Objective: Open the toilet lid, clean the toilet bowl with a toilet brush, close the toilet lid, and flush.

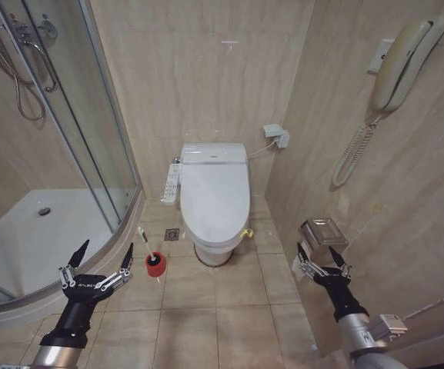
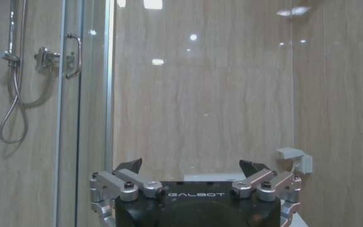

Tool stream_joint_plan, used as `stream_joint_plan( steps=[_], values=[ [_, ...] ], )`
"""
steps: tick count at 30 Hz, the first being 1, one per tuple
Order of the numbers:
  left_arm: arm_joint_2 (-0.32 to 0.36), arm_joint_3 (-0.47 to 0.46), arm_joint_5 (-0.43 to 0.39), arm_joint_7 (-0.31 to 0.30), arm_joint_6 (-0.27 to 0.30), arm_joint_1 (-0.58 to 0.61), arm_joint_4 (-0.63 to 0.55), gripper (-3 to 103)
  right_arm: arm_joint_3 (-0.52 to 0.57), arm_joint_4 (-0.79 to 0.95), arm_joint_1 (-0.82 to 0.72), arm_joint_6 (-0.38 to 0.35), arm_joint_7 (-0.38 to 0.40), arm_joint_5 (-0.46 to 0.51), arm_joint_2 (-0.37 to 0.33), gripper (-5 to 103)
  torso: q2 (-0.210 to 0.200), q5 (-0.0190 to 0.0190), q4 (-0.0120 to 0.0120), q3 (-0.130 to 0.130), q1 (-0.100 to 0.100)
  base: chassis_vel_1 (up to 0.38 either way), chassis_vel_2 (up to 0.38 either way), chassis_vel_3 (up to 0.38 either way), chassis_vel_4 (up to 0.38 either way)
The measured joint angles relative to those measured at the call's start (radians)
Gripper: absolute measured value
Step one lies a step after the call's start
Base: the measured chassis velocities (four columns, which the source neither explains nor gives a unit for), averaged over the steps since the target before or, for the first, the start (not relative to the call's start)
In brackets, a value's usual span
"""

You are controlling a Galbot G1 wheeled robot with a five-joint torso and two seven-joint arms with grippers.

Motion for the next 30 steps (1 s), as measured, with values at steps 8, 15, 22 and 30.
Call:
stream_joint_plan(
  steps=[8, 15, 22, 30],
  values=[
    [0.000, 0.000, 0.000, 0.000, 0.000, 0.000, 0.000, 100, 0.000, -0.008, 0.001, 0.006, -0.015, 0.003, 0.007, 100, 0.000, 0.0000, 0.0000, 0.000, 0.000, 0.000, 0.000, 0.000, 0.000],
    [0.000, 0.000, 0.000, 0.000, 0.000, 0.000, 0.000, 100, 0.000, -0.009, -0.008, 0.008, -0.030, 0.002, 0.012, 100, 0.000, 0.0000, 0.0000, 0.000, 0.000, 0.000, 0.000, 0.000, 0.000],
    [0.000, 0.000, 0.000, 0.000, 0.000, 0.000, 0.000, 100, 0.015, -0.026, -0.009, 0.054, -0.045, 0.035, 0.002, 100, 0.000, 0.0000, 0.0000, 0.000, 0.000, 0.000, 0.000, 0.000, 0.000],
    [0.000, 0.000, 0.000, 0.000, 0.000, 0.000, 0.000, 100, 0.021, -0.039, -0.006, 0.066, -0.042, 0.046, -0.002, 100, 0.000, 0.0000, -0.0001, 0.000, 0.000, -0.075, 0.069, 0.064, -0.066]
  ],
)
